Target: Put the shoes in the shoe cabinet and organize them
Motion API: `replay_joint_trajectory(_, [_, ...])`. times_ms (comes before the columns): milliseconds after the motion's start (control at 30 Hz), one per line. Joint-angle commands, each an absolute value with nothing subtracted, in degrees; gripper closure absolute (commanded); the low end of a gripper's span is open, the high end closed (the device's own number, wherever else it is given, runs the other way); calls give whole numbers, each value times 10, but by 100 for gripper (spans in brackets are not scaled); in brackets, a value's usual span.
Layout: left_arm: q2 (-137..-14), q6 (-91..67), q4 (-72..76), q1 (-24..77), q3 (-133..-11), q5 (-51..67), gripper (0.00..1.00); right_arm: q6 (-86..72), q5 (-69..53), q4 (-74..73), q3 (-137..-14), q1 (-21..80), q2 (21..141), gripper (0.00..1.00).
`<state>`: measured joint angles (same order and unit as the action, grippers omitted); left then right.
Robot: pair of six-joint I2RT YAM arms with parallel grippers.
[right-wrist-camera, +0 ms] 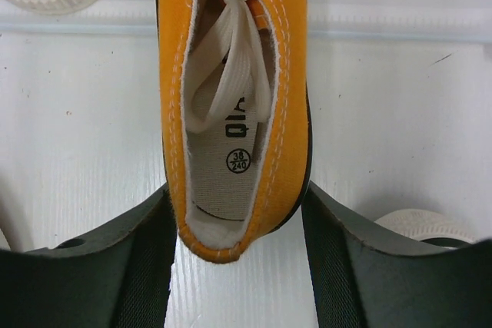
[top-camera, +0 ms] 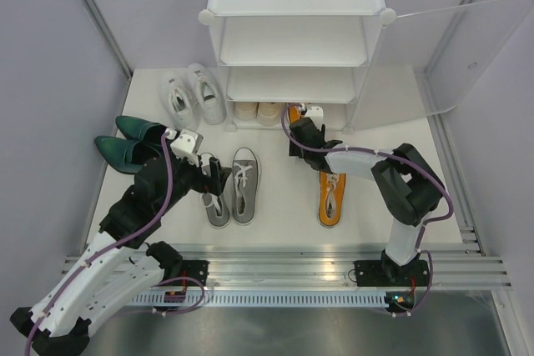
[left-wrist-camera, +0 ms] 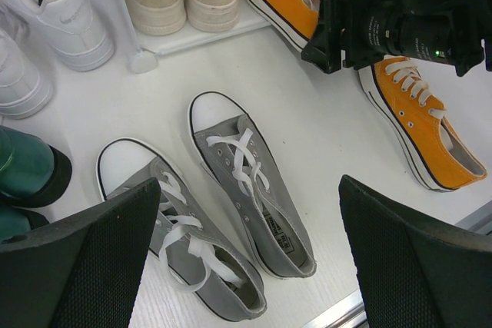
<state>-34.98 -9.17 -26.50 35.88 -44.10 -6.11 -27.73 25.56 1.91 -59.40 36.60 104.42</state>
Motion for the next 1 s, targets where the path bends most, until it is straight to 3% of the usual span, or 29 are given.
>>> replay_joint_trajectory(0, [-352,-81,-254,362,-460,-51,0,-281,289,44,-634,365,1055,63])
replay_joint_trajectory(167, [-353,-81,-254,362,-460,-49,0,-294,301,39,-656,361,1066,84])
replay_joint_trajectory(267, [-353,-81,-254,362,-461,-48,0,-313,311,34,-660,356,1073,89])
replay_joint_trajectory(567, [-357,-81,-254,362,-460,-42,0,-304,320,41,-707,332,1113,90])
replay_joint_trajectory(967, [-364,-82,-254,362,-461,-31,0,-238,296,155,-722,314,1151,87])
